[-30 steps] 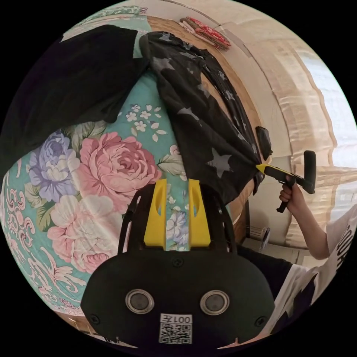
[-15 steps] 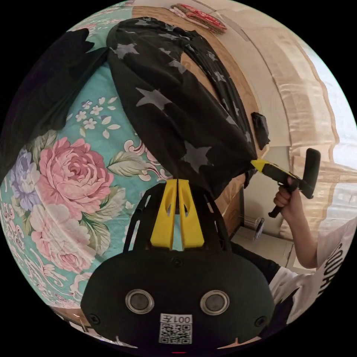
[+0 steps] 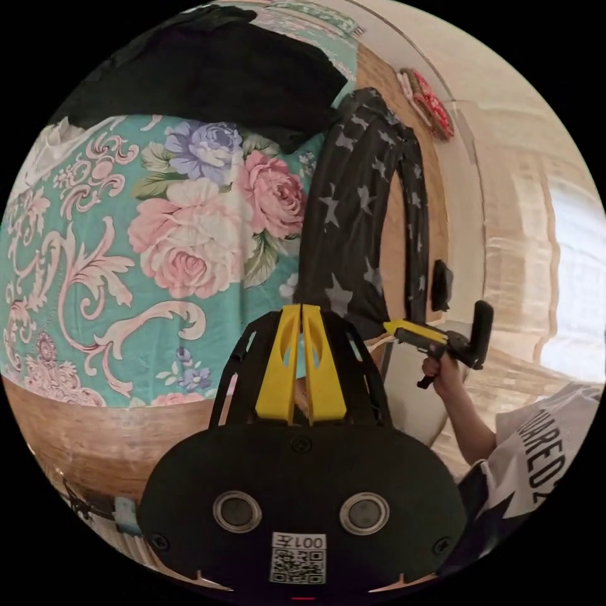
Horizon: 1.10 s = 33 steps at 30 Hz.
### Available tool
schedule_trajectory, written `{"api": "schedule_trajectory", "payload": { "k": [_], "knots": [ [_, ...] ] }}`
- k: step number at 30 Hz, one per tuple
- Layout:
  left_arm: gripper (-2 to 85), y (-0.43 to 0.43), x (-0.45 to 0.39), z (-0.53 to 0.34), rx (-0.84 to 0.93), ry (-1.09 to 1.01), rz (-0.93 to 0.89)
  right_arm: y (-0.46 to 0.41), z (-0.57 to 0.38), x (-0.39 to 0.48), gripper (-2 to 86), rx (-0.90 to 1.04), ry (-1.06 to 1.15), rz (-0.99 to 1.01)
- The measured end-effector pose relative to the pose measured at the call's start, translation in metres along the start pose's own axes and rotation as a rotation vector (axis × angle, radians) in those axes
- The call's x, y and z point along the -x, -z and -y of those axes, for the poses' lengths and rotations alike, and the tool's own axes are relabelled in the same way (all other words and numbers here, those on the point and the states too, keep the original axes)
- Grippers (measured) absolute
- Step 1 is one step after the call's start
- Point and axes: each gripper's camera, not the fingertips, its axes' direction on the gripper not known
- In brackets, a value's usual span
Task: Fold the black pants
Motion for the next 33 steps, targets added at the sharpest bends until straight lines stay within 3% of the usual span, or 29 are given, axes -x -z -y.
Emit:
{"api": "schedule_trajectory", "payload": {
  "k": [2,4,6,8,11,18,22,26,30,33],
  "knots": [
    [-0.9,0.013,-0.016,0.008,-0.027,-0.026,-0.167,0.022,0.002,-0.004,0.3,-0.016,-0.003,0.104],
    [-0.9,0.024,-0.034,0.011,-0.004,-0.063,-0.205,0.048,0.002,-0.014,0.3,-0.017,-0.052,0.251],
    [-0.9,0.035,-0.051,0.014,0.052,-0.106,-0.140,0.081,-0.003,-0.029,0.4,-0.027,-0.107,0.477],
    [-0.9,0.041,-0.065,0.016,0.183,-0.133,0.048,0.094,-0.008,-0.039,0.5,-0.003,-0.144,0.594],
    [-0.9,0.040,-0.068,0.023,0.240,-0.163,0.110,0.089,-0.011,-0.051,0.5,0.035,-0.190,0.638],
    [-0.9,0.005,-0.057,0.080,0.173,-0.204,0.085,0.041,0.033,-0.096,1.4,-0.116,-0.173,0.368],
    [-0.6,-0.022,-0.052,0.090,0.208,-0.163,0.189,0.025,0.040,-0.091,3.7,-0.053,-0.109,0.296],
    [2.2,-0.020,-0.059,0.070,0.107,-0.128,0.172,0.030,0.020,-0.053,8.8,-0.010,0.007,0.031],
    [4.9,-0.025,-0.066,0.064,0.059,-0.105,0.085,0.027,0.017,-0.024,10.0,-0.062,0.068,0.010],
    [5.6,-0.039,-0.083,0.074,0.069,-0.145,0.116,0.013,0.035,-0.015,9.1,-0.054,0.058,-0.037]
  ]
}}
